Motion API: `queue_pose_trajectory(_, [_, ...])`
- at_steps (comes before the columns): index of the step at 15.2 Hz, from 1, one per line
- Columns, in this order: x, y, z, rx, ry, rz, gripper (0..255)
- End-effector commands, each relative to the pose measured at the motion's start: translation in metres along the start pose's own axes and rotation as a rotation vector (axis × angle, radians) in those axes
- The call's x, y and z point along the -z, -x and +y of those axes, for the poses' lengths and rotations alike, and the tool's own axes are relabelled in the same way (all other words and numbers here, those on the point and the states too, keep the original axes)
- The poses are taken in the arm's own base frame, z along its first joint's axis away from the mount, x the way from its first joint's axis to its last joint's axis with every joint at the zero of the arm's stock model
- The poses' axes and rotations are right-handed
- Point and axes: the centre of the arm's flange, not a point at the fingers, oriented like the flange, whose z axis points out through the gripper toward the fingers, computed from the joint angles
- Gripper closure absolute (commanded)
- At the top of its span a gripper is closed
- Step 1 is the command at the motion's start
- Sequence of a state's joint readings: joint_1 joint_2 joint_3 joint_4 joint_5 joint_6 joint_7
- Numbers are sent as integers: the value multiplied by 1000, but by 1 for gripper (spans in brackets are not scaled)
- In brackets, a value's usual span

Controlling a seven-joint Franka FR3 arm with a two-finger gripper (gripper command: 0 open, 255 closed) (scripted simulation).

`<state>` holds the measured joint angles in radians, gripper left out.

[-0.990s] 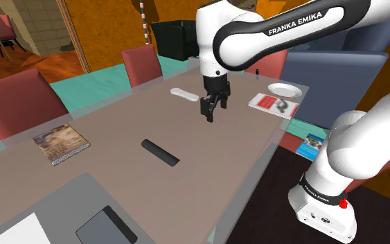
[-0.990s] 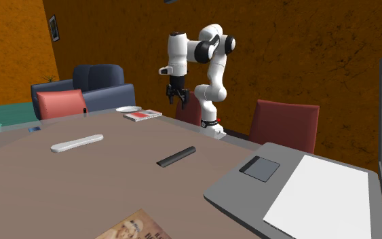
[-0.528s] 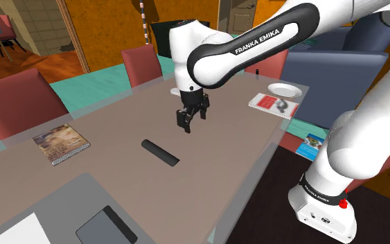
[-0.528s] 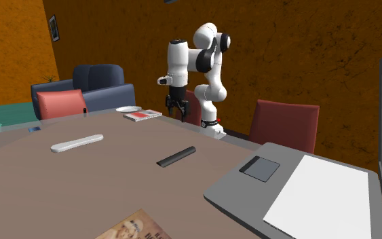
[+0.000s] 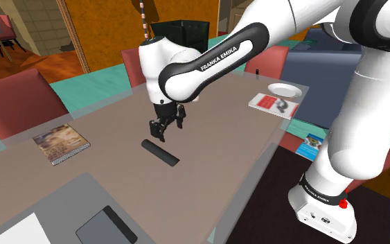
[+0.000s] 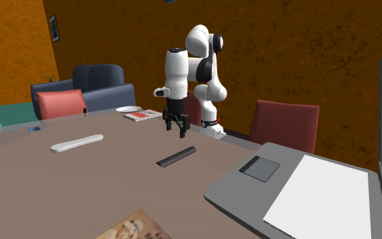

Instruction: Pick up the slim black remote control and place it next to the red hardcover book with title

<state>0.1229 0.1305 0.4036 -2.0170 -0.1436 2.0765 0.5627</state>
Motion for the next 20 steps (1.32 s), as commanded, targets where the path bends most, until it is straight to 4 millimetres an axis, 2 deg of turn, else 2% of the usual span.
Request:
queue_pose_trajectory(1, [-13, -16, -22, -8, -4, 8, 0])
queue_pose_trajectory(5, [-28, -45, -54, -20, -11, 22, 0])
queue_pose_trajectory(13, [-68, -46, -55, -20, -11, 22, 0])
queue_pose_trajectory(20, [-68, -46, -55, -20, -11, 22, 0])
